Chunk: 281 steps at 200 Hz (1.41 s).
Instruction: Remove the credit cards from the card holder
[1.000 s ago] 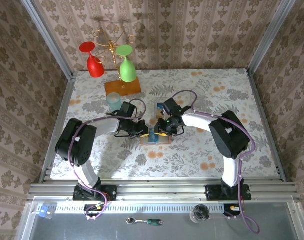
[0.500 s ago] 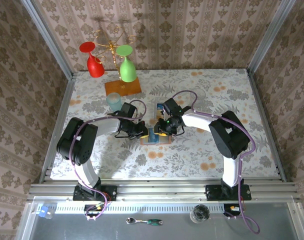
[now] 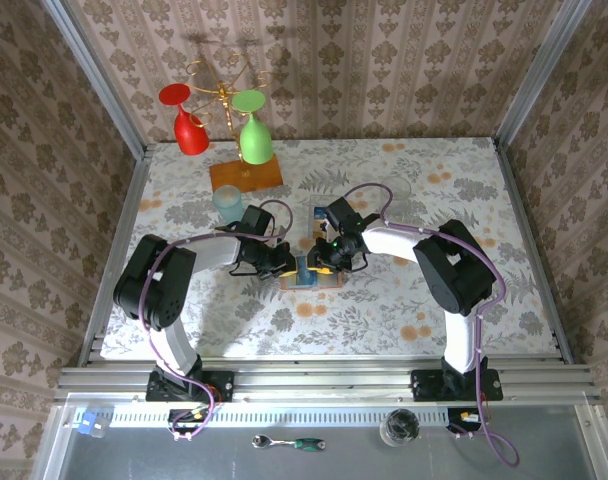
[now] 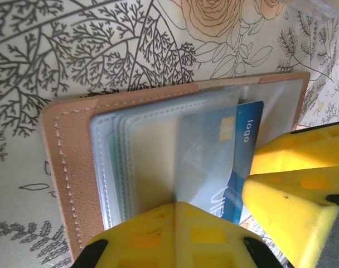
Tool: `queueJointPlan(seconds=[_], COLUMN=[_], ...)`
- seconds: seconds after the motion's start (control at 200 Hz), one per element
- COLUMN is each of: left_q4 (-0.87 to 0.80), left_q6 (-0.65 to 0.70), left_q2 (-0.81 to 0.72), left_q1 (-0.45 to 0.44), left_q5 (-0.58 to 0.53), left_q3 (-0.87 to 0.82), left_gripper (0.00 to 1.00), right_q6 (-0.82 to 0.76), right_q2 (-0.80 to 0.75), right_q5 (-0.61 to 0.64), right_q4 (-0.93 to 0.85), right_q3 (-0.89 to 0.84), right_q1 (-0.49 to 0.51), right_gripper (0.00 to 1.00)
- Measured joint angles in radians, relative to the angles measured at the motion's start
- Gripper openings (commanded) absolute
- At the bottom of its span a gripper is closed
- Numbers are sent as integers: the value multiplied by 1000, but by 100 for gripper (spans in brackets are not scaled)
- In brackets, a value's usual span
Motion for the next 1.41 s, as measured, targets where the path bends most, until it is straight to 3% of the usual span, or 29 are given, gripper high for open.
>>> queueJointPlan(seconds=[0.74, 1.405], left_q4=[1, 2], left_q6=[0, 0], left_q2=[2, 5], left_q1=[0, 0], left_q5=[3, 6], left_q3=[1, 3], left_gripper=[0, 0], right_q6=[27, 22], right_q2=[-5, -110], right_q5=[-38, -32], right_q4=[76, 66], right_q3=[-35, -93], right_q1=[-13, -47], right_gripper=[15, 7])
